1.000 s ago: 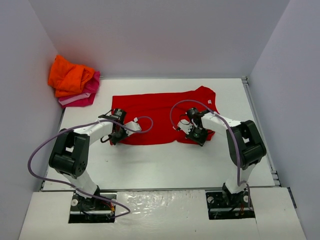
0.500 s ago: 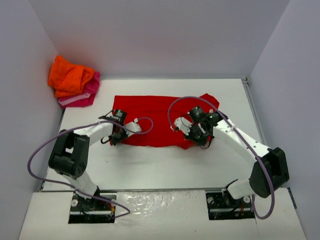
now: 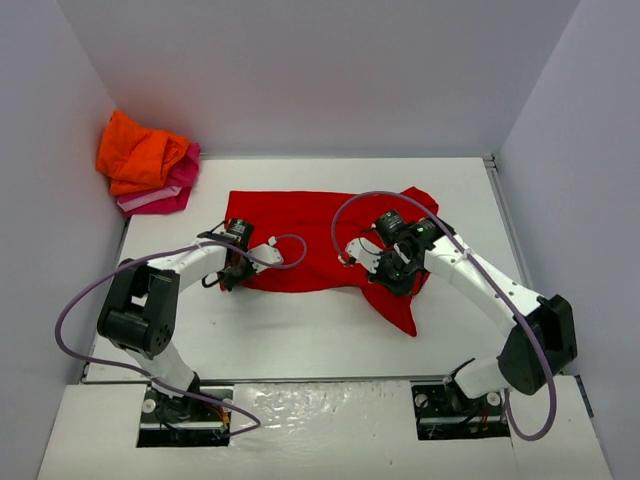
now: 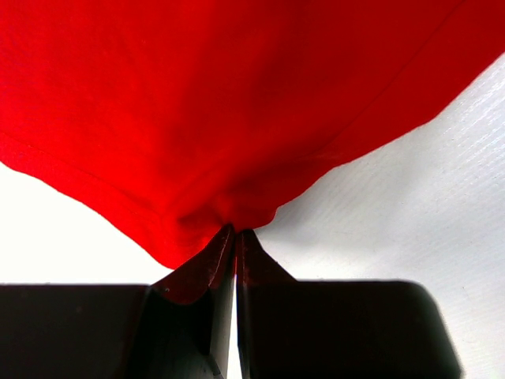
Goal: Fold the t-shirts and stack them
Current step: Grap the side of the flattened tshirt closest away from the robot with both arms
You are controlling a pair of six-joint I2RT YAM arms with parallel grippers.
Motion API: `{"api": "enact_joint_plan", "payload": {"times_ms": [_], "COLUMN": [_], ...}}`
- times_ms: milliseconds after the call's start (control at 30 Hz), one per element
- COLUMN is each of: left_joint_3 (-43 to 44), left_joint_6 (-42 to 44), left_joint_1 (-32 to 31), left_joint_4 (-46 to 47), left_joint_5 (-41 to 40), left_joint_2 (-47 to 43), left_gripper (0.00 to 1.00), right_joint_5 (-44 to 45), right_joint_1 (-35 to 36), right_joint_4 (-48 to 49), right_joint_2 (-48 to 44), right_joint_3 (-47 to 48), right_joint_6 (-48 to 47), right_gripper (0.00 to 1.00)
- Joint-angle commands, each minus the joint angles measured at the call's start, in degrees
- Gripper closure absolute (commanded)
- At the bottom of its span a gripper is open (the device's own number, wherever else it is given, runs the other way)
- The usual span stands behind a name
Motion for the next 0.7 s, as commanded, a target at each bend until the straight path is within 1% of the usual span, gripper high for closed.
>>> {"api": "enact_joint_plan", "payload": {"times_ms": [0, 100, 167, 200, 300, 333, 433, 500, 567, 600, 667], "left_joint_3": [0.7, 0.0, -0.5, -0.6, 0.0, 0.3, 1.0, 0.9, 0.6, 0.4, 0.1], "left_joint_6": [-0.4, -0.5, -0.4, -0.3, -0.3, -0.3, -0.6, -0.5, -0.6, -0.6, -0.6], "left_joint_1": [-0.2, -0.2, -0.2, -0.2, -0.2, -0.3, -0.2, -0.2, -0.2, -0.2, -0.2], "left_joint_4": [-0.4, -0.1, 0.0, 0.0, 0.2, 0.1, -0.3, -0.2, -0.1, -0.1, 0.1], "left_joint_5": [1.0, 0.9, 0.7, 0.7, 0.8, 0.8, 0.7, 0.7, 0.6, 0.6, 0.7], "left_joint_2": [1.1, 1.1, 1.1, 1.1, 1.7, 1.9, 2.6, 2.4, 2.1, 2.0, 1.8], "left_gripper": [1.0, 1.0, 1.0, 1.0, 1.0, 1.0, 1.0, 1.0, 1.0, 1.0, 1.0], "right_joint_5": [-3.1, -4.7, -4.8, -4.1, 1.9, 4.7, 14.5, 18.7, 19.5, 18.9, 17.0], "right_joint_1": [1.2, 3.9, 6.9, 8.0, 10.3, 10.4, 9.7, 8.5, 6.8, 5.9, 4.6], "right_joint_4": [-1.4, -1.2, -0.5, 0.5, 8.1, 9.8, 12.3, 12.5, 11.7, 11.0, 9.6], "right_joint_2": [5.8, 9.4, 11.1, 11.4, 11.4, 11.5, 11.4, 10.0, 7.5, 5.9, 3.7], "right_joint_3": [4.0, 3.7, 2.4, 1.8, 0.4, 0.6, 3.1, 4.4, 5.1, 4.9, 4.2], "right_joint_6": [-1.3, -0.8, -0.1, 0.4, 4.1, 5.0, 6.1, 5.7, 4.6, 3.9, 2.6], "right_gripper": [1.0, 0.99, 0.93, 0.86, 0.51, 0.41, 0.4, 0.36, 0.29, 0.29, 0.34]}}
